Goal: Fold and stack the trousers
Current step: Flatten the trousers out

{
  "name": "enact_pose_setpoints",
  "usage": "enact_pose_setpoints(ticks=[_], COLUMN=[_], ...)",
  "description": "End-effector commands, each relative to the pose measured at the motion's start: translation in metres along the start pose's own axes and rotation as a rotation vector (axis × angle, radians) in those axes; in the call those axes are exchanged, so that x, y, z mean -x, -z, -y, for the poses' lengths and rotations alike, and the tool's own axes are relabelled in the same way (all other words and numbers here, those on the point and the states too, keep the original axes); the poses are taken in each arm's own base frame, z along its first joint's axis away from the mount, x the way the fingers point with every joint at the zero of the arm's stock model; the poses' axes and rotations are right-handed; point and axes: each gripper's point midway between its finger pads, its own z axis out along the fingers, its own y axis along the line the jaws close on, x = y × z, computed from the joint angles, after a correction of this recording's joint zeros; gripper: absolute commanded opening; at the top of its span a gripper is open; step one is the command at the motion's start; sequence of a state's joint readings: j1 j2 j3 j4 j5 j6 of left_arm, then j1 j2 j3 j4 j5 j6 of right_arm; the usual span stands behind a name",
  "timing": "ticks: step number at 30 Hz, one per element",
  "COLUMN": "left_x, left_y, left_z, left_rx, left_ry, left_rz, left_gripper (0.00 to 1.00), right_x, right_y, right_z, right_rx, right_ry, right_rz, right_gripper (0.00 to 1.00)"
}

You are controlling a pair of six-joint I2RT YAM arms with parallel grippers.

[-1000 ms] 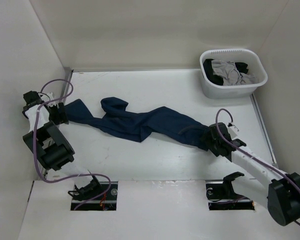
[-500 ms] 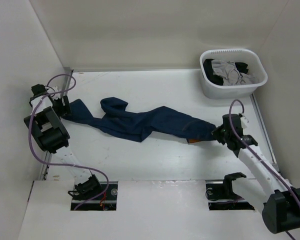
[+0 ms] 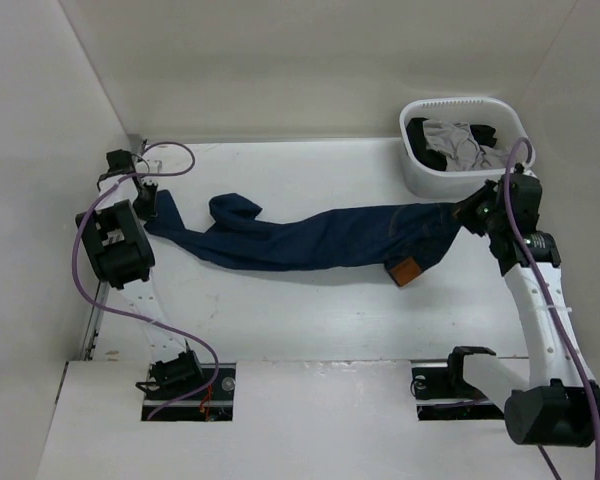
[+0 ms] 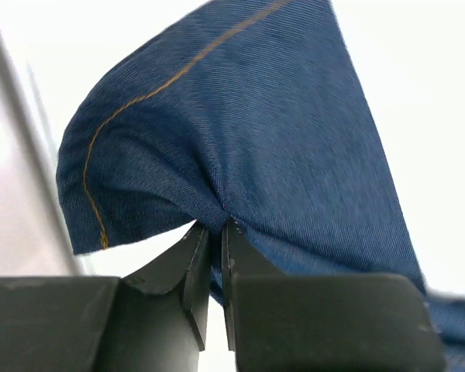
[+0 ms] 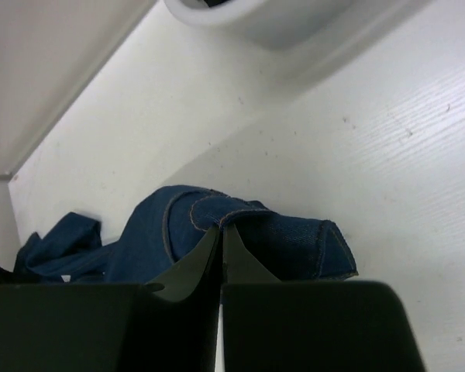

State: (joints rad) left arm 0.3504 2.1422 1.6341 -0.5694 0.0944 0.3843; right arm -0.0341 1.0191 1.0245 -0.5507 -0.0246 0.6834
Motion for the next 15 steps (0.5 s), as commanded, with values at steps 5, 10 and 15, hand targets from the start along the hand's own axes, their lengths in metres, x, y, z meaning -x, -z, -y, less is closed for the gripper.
enact_pose_setpoints(ticks=[5,10,15], left_x=[0.002,-0.051,-0.046], left_y=[0.162,0.211,0.178], left_z=[-0.066,-0.05,-0.033], left_rx=[0.285,0.291,0.186], left_ry=[-0.268,-0.507,-0.562], left_rz=[0.027,-0.174,-0.236], left_gripper=[0.0,0.02,0.09], right_x=[0.04,0.038,0.046], right_y=[0.039,0.042,0.038], right_z=[-0.01,0.011,0.027], right_rx=[0.069,-0.01,-0.062], right_ry=[0.075,0.116,0.14], right_rz=[0.113,0.107,0.11], right_gripper=[0.02,0.02,0.02])
